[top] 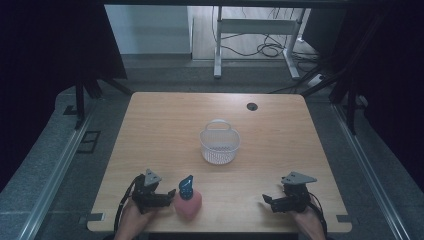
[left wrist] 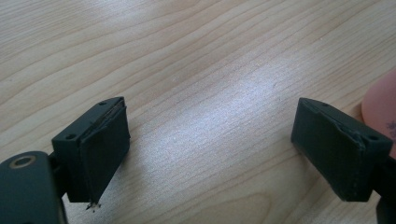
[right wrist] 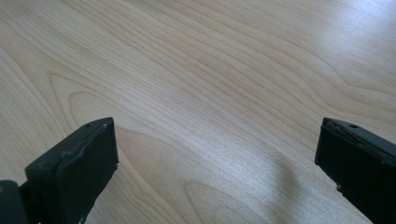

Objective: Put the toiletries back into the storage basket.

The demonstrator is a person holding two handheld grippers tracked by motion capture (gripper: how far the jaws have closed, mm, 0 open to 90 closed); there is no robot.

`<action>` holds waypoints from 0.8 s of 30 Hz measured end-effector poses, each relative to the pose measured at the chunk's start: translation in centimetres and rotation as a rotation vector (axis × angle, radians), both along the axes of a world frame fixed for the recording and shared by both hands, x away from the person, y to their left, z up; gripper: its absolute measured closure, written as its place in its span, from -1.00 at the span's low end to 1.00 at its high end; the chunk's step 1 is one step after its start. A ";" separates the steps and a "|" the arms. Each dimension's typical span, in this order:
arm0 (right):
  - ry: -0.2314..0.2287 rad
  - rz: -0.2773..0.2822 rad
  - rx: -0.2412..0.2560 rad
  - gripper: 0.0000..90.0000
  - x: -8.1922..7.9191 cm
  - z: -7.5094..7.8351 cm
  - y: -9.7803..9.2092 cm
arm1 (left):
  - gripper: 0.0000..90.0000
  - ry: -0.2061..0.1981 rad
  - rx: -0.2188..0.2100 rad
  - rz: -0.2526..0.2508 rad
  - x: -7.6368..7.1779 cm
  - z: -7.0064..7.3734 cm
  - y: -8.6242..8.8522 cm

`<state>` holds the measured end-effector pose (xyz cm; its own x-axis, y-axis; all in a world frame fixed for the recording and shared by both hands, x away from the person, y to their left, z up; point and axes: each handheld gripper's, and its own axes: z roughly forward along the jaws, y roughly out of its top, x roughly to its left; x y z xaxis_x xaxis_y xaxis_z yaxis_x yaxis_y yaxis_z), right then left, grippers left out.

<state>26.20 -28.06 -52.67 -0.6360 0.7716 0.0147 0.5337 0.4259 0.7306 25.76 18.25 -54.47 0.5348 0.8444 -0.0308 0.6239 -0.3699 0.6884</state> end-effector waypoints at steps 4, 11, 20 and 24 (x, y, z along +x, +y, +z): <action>-0.010 0.005 -0.009 -1.00 -0.2 0.2 0.2 | -0.75 0.000 0.000 0.000 0.0 0.0 0.0; -0.012 0.018 -0.012 -1.00 -0.2 0.4 0.4 | -0.75 0.000 0.000 0.000 0.0 0.0 0.0; -0.011 0.053 0.003 -1.00 -0.4 0.6 1.0 | -0.75 0.000 0.000 0.000 0.0 0.0 0.0; -0.011 0.067 0.014 -1.00 -0.5 0.8 1.2 | -0.75 0.000 0.000 0.000 0.0 0.0 0.0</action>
<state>25.72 -26.86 -51.92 -0.6864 0.7270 0.0178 0.4961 0.4502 0.7425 25.76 18.25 -54.47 0.5350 0.8443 -0.0306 0.6237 -0.3703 0.6884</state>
